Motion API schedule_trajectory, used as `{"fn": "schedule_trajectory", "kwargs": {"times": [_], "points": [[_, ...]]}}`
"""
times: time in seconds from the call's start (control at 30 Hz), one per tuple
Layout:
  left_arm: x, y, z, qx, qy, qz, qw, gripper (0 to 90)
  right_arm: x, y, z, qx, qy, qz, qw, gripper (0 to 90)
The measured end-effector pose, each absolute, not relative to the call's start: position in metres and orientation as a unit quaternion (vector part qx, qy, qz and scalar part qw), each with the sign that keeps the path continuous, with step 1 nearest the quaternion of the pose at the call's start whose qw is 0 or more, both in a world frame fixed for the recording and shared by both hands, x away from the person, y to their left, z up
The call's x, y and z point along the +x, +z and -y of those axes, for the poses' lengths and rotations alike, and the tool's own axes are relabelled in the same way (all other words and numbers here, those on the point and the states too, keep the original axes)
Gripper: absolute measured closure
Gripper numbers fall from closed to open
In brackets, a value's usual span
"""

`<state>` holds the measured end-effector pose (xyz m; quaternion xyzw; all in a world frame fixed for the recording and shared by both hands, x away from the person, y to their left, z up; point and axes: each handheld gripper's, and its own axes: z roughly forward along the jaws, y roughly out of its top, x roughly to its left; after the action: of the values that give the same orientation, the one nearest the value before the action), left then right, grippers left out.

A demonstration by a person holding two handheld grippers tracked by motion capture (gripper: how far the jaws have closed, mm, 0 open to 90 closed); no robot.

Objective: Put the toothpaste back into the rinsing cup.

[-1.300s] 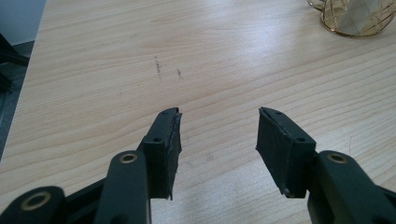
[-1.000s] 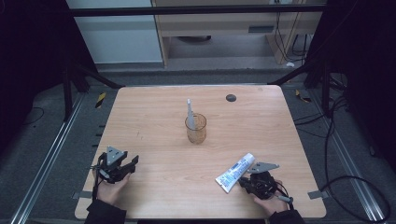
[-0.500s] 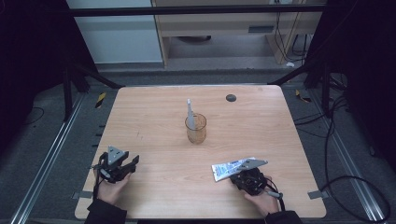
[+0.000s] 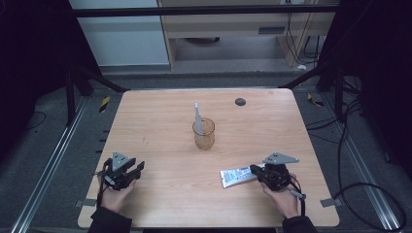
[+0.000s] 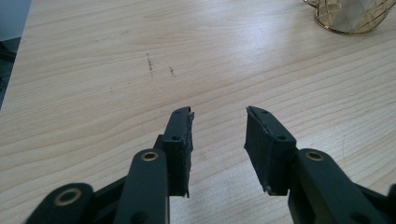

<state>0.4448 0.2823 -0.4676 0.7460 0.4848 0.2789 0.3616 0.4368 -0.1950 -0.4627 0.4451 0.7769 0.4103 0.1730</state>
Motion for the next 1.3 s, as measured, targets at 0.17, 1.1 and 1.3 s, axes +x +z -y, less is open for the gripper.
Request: {"fn": "schedule_trajectory", "kwargs": {"times": [0.17,1.1,1.3], "points": [[0.445,-0.467,-0.282,0.746,0.278,-0.485,0.362,64.1,0.453,-0.466,0.212,0.475,0.394,-0.763,0.191,87.8],[0.444,-0.468,-0.283,0.750,0.274,-0.483,0.360,60.8,0.447,-0.475,0.226,0.478,0.350,-0.786,0.176,88.8],[0.444,-0.468,-0.284,0.749,0.274,-0.485,0.359,58.9,0.435,-0.476,0.226,0.475,0.349,-0.792,0.160,88.1]]}}
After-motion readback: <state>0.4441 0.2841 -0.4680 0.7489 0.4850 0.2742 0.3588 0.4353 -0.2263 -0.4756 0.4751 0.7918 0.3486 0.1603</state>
